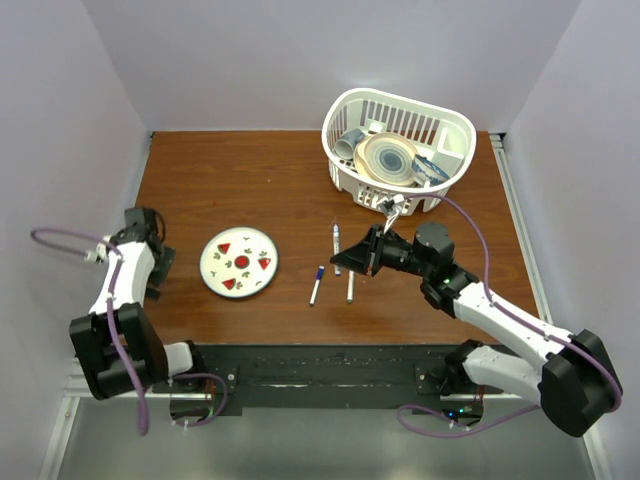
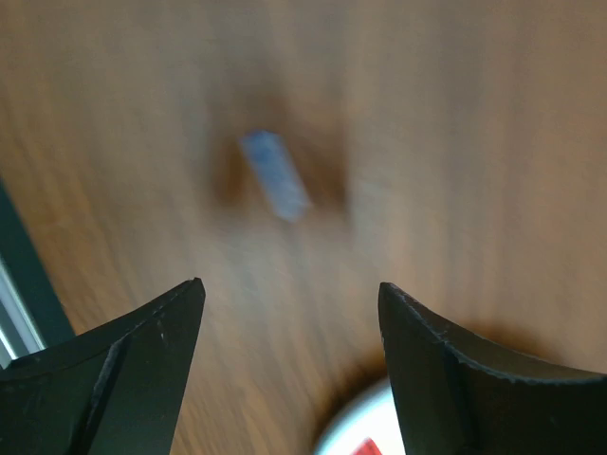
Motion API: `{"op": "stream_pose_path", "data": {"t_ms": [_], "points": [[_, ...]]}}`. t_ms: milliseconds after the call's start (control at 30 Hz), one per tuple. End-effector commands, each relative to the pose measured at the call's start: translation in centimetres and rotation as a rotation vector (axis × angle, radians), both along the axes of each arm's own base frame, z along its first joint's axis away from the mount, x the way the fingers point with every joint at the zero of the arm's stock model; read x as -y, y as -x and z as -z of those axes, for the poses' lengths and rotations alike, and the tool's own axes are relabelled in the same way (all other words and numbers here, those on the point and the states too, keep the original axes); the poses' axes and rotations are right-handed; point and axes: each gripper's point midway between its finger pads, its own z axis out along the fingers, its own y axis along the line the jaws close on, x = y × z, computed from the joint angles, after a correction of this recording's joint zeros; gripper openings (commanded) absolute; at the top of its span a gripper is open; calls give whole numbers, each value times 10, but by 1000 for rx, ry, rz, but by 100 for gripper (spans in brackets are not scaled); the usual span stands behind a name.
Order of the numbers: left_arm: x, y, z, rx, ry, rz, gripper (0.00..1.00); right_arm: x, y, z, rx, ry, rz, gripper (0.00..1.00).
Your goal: Insert the pens into the pen caps
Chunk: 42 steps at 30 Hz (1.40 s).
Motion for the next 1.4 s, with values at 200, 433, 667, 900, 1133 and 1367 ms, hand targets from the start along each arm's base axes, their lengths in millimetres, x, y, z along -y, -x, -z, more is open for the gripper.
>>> {"op": "stream_pose_path", "data": {"t_ms": [200,433,667,900,1133,1367], "points": [[-17,6,56,26,190,-112,75,0,6,-31,79,-21,-29,0],[-30,-2,41,83,137,-112,72,-2,5,-33,71,-35,-37,0],[-54,5,13,159,-16,-211,63,-7,6,-37,54,-60,-63,0],[-49,23,33,46,21,-264,56,-5,8,-39,52,-70,-61,0],[-44,30,50,-32,56,-274,51,-3,11,-43,51,-75,-56,0],[-37,32,69,-66,98,-262,34,-2,13,-49,62,-87,-56,0]]}}
